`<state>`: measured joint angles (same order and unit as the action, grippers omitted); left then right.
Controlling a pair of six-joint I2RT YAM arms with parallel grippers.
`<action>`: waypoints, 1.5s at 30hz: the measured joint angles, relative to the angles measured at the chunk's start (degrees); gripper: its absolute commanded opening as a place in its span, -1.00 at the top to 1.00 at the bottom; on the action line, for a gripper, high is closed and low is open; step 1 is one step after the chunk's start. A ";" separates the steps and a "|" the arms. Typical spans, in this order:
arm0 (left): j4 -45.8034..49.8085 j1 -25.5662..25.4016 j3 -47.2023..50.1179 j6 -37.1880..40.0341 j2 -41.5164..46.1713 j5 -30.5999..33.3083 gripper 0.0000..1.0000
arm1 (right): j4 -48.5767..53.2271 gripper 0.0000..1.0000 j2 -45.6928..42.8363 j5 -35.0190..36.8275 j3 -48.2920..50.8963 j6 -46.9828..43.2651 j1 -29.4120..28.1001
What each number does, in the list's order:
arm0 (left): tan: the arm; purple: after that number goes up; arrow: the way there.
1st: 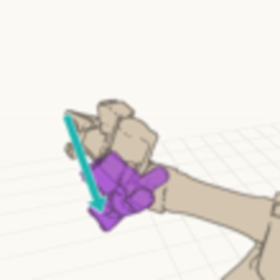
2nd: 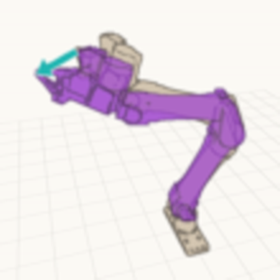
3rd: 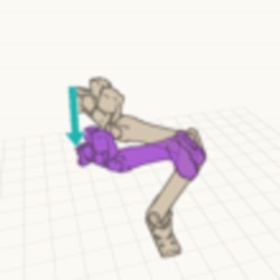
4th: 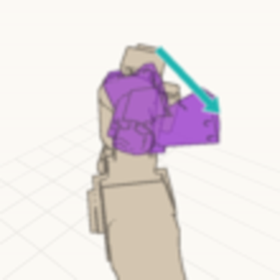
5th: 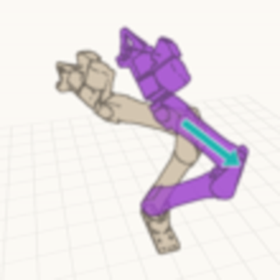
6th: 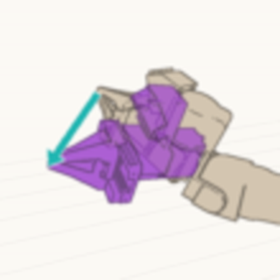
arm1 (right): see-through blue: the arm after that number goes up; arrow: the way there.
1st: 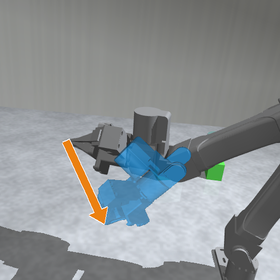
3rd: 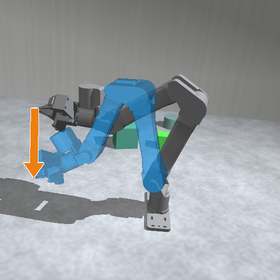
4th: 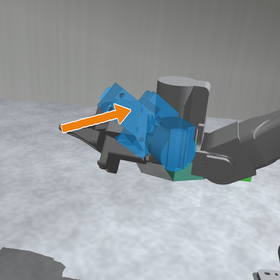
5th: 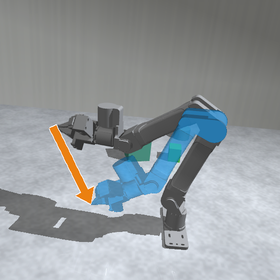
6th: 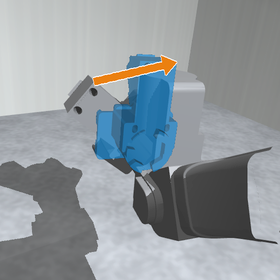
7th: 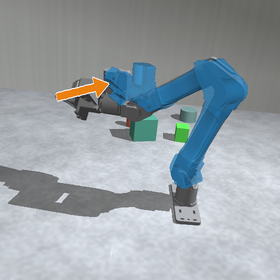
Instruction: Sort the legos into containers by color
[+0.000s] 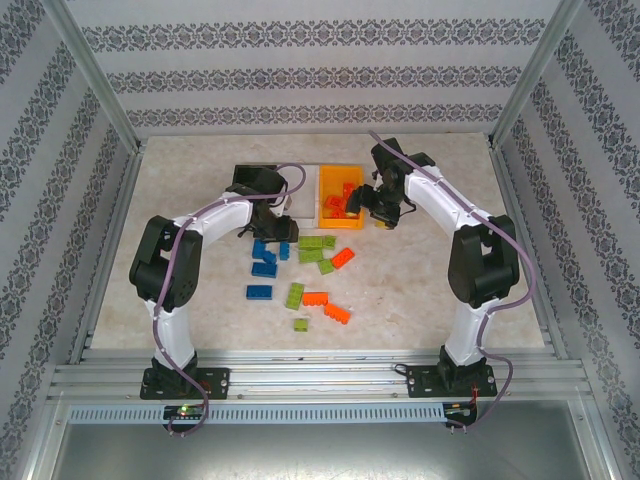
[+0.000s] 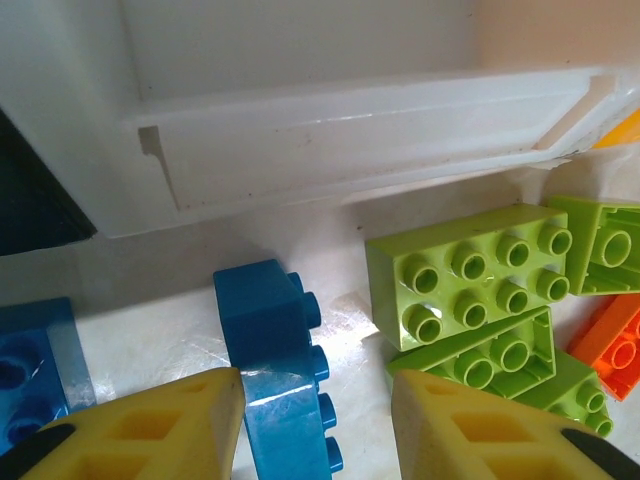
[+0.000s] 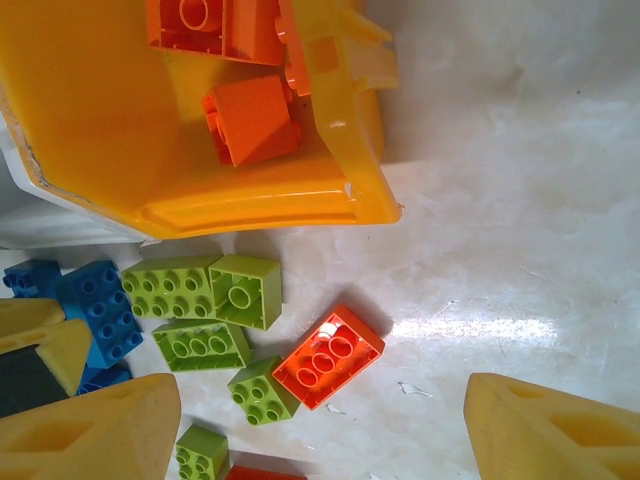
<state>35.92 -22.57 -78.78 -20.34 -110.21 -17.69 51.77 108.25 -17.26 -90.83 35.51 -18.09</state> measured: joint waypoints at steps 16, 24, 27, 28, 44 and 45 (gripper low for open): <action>2.29 0.00 0.09 0.90 -0.85 3.87 -0.15 | -0.66 -0.50 0.00 -0.22 -0.02 1.09 -0.07; 2.27 0.00 0.15 0.87 -2.05 3.78 -0.10 | -0.63 -0.50 0.00 -0.22 -0.17 1.86 -0.17; 2.38 0.00 -0.59 0.85 -2.73 3.58 -0.10 | -0.55 -0.50 0.00 -0.22 -0.17 1.84 -0.17; 2.73 -0.02 -1.03 0.83 -3.08 3.58 -0.10 | -0.55 -0.50 0.00 -0.22 -0.17 1.86 -0.17; 4.48 -1.70 -4.13 0.68 -6.51 4.92 0.28 | -0.20 -0.50 0.02 -0.87 -0.17 1.62 0.72; 4.63 -1.73 -4.24 0.68 -6.49 4.92 0.29 | -0.24 -0.51 0.02 -0.94 -0.17 1.62 0.74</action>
<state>40.56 -24.29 -83.02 -19.66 -116.71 -12.78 51.53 108.27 -18.20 -91.00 37.12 -17.34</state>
